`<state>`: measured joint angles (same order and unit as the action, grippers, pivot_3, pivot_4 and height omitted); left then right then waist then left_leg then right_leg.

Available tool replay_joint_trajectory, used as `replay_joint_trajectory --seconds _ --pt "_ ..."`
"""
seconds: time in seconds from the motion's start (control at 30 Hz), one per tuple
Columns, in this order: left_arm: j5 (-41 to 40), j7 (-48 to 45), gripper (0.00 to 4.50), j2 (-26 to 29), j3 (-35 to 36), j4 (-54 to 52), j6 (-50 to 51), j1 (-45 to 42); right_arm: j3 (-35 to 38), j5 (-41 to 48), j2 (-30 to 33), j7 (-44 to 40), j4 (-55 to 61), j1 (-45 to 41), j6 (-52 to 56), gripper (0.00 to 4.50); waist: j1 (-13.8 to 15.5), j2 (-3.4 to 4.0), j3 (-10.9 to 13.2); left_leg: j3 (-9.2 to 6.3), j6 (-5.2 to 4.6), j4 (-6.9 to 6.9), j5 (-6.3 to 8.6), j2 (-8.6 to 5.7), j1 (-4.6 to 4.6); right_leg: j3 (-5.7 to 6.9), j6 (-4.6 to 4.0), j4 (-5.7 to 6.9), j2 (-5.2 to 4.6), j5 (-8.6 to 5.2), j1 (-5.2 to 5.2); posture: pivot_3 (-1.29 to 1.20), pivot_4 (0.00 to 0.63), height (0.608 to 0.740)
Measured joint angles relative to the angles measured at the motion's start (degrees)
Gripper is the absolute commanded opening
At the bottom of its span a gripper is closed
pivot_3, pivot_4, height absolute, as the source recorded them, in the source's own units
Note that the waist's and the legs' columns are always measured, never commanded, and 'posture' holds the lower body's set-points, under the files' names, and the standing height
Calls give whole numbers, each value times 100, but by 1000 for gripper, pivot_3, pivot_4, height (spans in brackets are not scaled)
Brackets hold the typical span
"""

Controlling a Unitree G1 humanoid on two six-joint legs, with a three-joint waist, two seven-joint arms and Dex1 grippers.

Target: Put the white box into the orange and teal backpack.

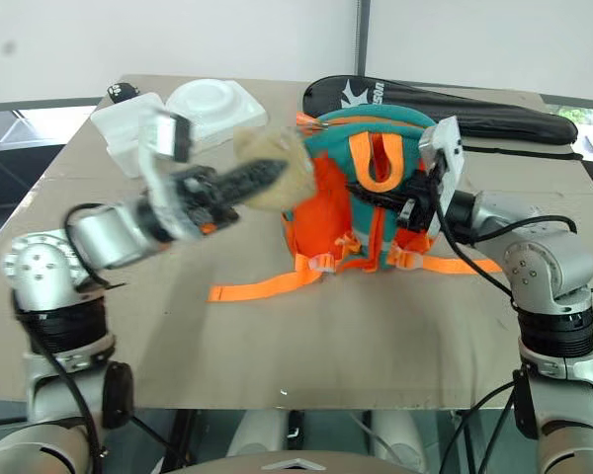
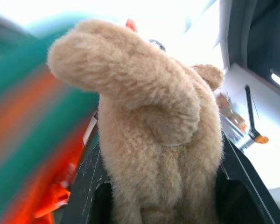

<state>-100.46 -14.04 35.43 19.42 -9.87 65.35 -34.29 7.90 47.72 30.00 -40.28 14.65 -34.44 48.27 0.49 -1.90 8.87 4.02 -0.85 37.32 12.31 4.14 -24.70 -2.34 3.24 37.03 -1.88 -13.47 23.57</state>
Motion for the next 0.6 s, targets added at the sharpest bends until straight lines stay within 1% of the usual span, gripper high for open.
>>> replay_joint_trajectory --seconds 0.13,0.23,0.33,0.37,0.4,0.43,0.53,0.6 --pt "-202 -13 1295 417 150 259 -17 377 385 280 -416 876 -344 -356 106 0 -29 1 1 5 0 -7 0 1 -2 -3 0 -3 -1 0 5 0 150 740" --pt "-39 -94 1295 530 284 252 -60 1178 636 523 -713 1565 -490 -533 154 0 -85 2 0 6 1 -16 0 2 -4 -1 -1 -6 -3 0 8 0 150 740" --pt "644 -147 1294 521 221 378 -174 2083 669 693 -872 2065 -583 -608 158 0 -108 2 1 10 2 -25 0 3 -4 -1 -2 -12 -5 -1 11 0 150 740" --pt "849 -171 1294 498 164 451 -208 2256 669 716 -896 2169 -610 -619 161 0 -101 2 1 9 1 -25 0 3 -5 1 -2 -12 -5 -1 11 0 150 740" --pt "1243 -188 1293 417 -22 475 -337 2448 669 747 -942 2347 -691 -663 170 0 -78 2 0 9 1 -23 1 1 -5 4 -2 -12 -9 -1 9 0 150 740" --pt "1545 -213 1293 305 -214 463 -481 2516 668 750 -964 2473 -754 -716 170 0 -58 2 0 10 1 -22 1 -2 -6 4 -5 -14 -11 -2 9 0 150 740" --pt "2063 -231 1292 25 -479 464 -792 2537 668 752 -960 2619 -829 -751 170 0 -40 -5 -4 12 1 -14 0 -2 -3 2 -26 -17 -13 -11 3 0 150 740" --pt "2514 -228 1291 -177 -655 552 -1075 2320 668 742 -872 2684 -822 -750 170 0 5 -6 -5 10 0 -12 0 -1 -3 3 -33 -16 -11 -7 3 0 150 740"
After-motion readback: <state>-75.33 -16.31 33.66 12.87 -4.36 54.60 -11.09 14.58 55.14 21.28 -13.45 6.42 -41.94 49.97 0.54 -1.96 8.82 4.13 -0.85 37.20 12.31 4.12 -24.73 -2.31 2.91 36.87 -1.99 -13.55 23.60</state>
